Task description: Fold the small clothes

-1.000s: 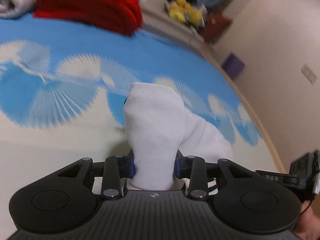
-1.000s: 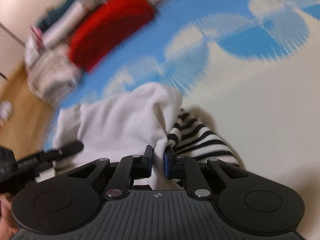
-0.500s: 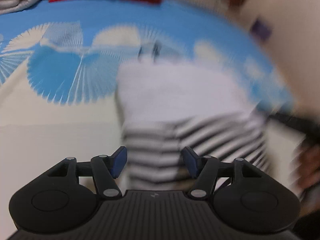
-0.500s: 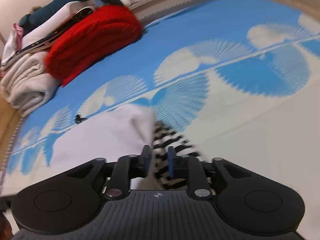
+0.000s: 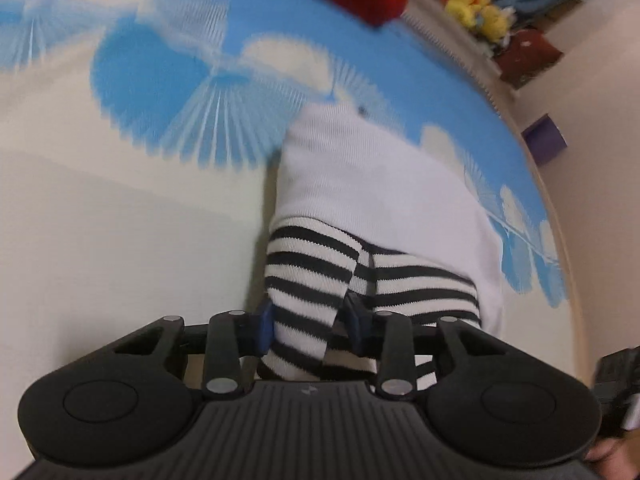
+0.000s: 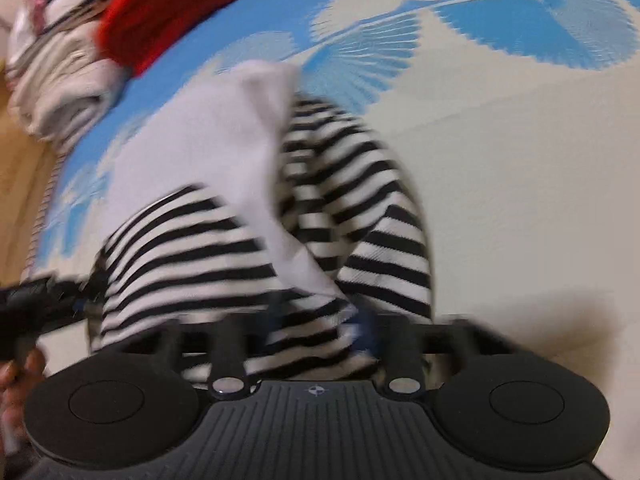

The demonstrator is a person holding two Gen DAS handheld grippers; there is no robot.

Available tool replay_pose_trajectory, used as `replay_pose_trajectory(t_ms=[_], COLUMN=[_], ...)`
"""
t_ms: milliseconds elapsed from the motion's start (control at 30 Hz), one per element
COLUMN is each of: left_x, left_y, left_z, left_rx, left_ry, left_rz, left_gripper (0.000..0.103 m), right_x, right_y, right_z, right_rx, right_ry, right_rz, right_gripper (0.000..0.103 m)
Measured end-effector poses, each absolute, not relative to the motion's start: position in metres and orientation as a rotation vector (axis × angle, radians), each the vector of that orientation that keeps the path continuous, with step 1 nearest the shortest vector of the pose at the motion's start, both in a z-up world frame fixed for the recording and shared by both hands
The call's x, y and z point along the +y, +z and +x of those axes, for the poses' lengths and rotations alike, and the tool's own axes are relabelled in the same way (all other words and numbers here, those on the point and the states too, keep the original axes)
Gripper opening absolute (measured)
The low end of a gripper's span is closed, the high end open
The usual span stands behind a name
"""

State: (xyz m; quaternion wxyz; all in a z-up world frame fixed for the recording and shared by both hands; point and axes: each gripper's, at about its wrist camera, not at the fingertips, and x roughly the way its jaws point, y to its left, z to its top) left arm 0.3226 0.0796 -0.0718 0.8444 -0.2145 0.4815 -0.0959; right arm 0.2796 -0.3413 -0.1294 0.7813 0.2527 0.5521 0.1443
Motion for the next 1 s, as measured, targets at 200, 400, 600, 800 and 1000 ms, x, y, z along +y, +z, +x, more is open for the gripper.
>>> replay_pose_trajectory(t_ms=[200,400,600,800,1000], left_x=[0.071,0.077,0.059,0.041,0.013], left_y=[-0.068,-0.067,-0.001,0.062,0.061], left_z=[0.315,0.303,0.254,0.155,0.079], left_rx=[1.048,1.076,0.915,0.67,0.581], left_ry=[-0.178,-0.133,-0.042,-0.075,-0.092], left_rz=[-0.312,-0.244,0.073,0.073,-0.001], left_gripper=[0.049,0.06,0.074,0.094,0.094], right_x=[-0.334,-0.352,-0.353,-0.338,-0.322], right_y=[-0.121,-0.128,-0.056,0.014,0.026], right_z=[0.271,0.265,0.233,0.162,0.077], right_rx=[1.19,1.26,0.929,0.664,0.582], right_ry=[0.36,0.187,0.12,0.152,0.104], right_rz=[0.485,0.373,0.233,0.235,0.196], right_gripper=[0.011,0.001,0.027,0.079,0.087])
